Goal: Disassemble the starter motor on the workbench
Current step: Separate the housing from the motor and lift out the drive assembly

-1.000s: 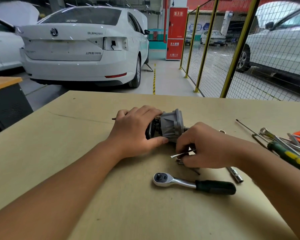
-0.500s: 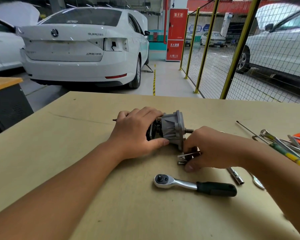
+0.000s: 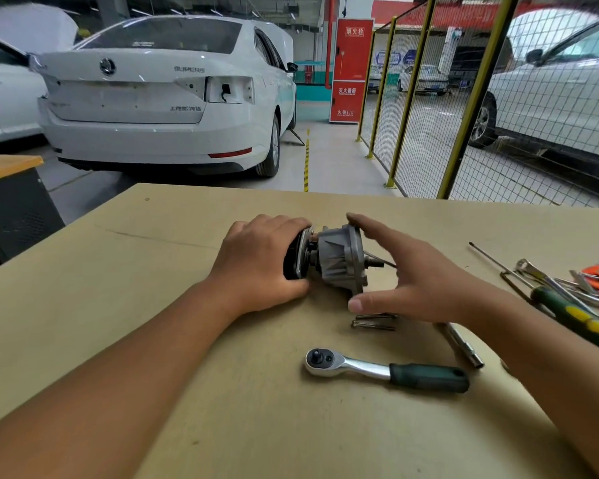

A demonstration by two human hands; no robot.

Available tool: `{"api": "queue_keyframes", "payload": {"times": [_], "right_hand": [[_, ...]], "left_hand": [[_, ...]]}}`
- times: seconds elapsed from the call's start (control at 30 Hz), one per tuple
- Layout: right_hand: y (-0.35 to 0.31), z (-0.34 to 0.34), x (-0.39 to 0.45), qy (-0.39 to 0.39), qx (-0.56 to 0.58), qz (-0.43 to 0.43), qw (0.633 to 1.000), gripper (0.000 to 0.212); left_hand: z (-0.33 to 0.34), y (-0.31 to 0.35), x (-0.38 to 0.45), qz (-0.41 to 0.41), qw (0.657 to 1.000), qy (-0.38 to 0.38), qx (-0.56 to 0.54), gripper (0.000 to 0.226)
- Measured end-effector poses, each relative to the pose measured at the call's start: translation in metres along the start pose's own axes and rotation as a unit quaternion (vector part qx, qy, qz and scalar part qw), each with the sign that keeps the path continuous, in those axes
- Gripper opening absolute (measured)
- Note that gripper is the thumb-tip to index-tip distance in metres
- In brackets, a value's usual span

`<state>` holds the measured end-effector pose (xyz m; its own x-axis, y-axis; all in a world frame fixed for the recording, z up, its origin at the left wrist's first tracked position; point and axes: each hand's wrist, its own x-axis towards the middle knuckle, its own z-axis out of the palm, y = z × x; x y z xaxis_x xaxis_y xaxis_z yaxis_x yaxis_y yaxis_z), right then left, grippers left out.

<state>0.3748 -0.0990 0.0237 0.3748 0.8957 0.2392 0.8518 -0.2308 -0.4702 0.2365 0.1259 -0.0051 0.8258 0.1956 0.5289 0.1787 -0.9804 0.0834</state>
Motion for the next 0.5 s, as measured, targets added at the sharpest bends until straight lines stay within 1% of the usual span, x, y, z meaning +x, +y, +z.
{"api": "queue_keyframes", "payload": {"times": [0.2, 0.5], "right_hand": [[0.006, 0.008, 0.007, 0.061, 0.031, 0.014, 0.998, 0.096], [0.028, -0.010, -0.001, 0.054, 0.095, 0.055, 0.992, 0.093]], "left_hand": [[0.001, 0.001, -0.001, -0.003, 1.000, 0.008, -0.009, 0.075], [-0.002, 0.003, -0.001, -0.010, 0.999, 0.005, -0.032, 0.072]]}}
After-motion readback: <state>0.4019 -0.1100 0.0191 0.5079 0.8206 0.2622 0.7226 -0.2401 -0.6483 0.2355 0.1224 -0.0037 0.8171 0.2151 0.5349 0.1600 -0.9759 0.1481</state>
